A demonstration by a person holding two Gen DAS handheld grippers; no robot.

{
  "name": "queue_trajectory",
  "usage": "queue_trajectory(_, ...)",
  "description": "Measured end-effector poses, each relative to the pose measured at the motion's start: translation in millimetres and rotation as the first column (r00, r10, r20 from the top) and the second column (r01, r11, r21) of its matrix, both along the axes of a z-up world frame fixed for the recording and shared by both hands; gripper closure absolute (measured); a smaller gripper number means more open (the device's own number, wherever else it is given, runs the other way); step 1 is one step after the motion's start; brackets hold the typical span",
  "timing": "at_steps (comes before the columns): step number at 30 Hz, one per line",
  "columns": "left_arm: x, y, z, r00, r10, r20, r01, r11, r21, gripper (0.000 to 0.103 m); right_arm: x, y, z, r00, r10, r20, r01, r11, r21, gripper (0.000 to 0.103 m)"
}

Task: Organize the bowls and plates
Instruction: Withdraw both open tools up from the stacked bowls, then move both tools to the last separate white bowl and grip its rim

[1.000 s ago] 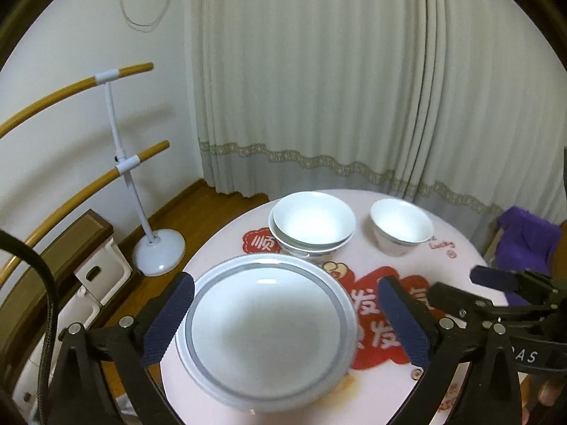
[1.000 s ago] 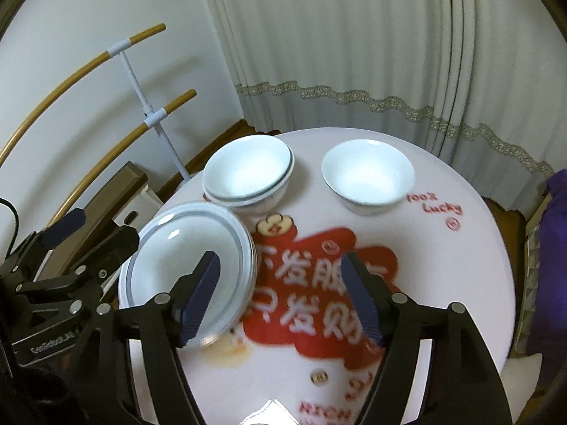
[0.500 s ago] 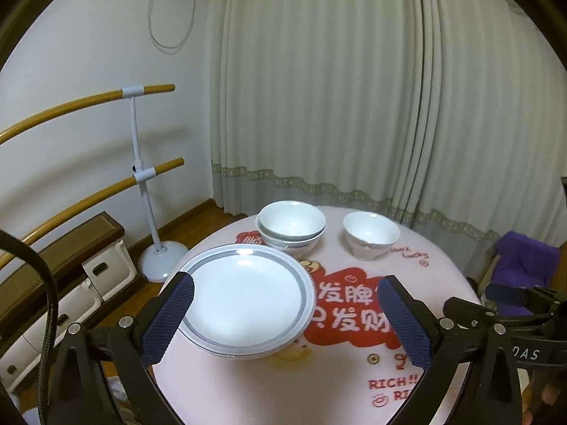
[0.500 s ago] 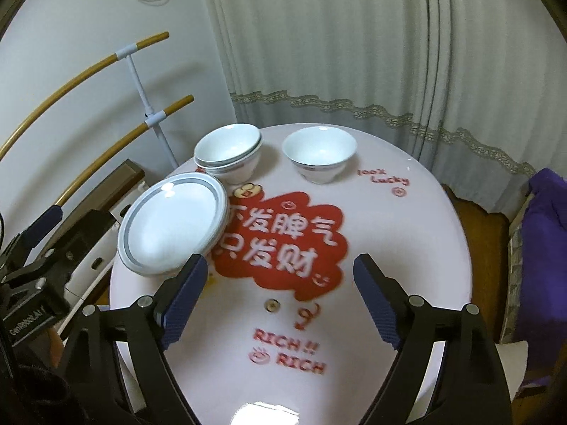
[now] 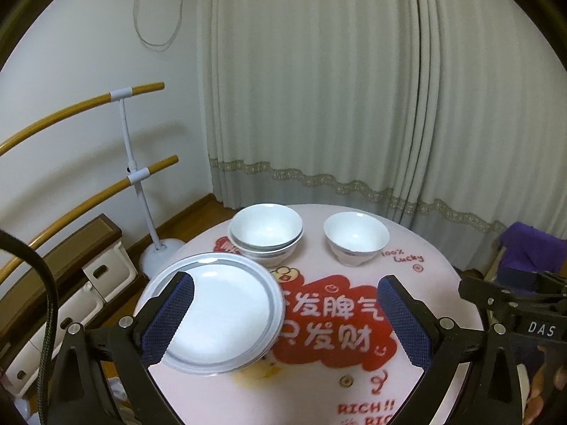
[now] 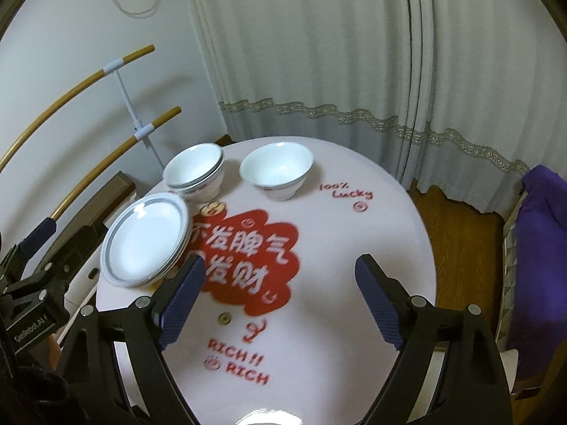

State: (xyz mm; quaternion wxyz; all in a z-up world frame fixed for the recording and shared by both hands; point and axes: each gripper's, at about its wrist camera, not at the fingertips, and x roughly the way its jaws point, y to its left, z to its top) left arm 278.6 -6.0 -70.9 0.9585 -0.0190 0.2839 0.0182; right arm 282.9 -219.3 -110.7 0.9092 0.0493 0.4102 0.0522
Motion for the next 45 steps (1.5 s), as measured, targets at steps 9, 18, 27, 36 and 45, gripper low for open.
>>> queue_trajectory(9, 100, -32, -3, 0.994, 0.032, -0.105, -0.033, 0.999, -0.013, 0.001, 80, -35, -9, 0.999, -0.011, -0.037, 0.011, 1.000, -0.006, 0.015)
queue_trajectory(18, 205, -62, -23, 0.975, 0.062, -0.215, -0.065, 0.998, -0.006, 0.001, 170, -49, -39, 0.995, 0.026, -0.095, -0.026, 1.000, 0.007, 0.015)
queue_trajectory(27, 279, -77, -47, 0.940, 0.048, -0.337, -0.048, 0.999, 0.009, 0.009, 231, -48, -86, 0.980, 0.074, -0.184, -0.066, 0.996, 0.053, 0.031)
queue_trajectory(36, 340, -70, -67, 0.906, 0.010, -0.424, -0.033, 0.998, -0.046, 0.034, 248, -51, -113, 0.965, 0.109, -0.240, -0.085, 0.991, 0.105, 0.060)
queue_trajectory(45, 379, -48, -80, 0.886, -0.044, -0.462, -0.004, 0.995, -0.102, 0.069, 248, -42, -118, 0.959, 0.145, -0.242, -0.117, 0.985, 0.130, 0.078)
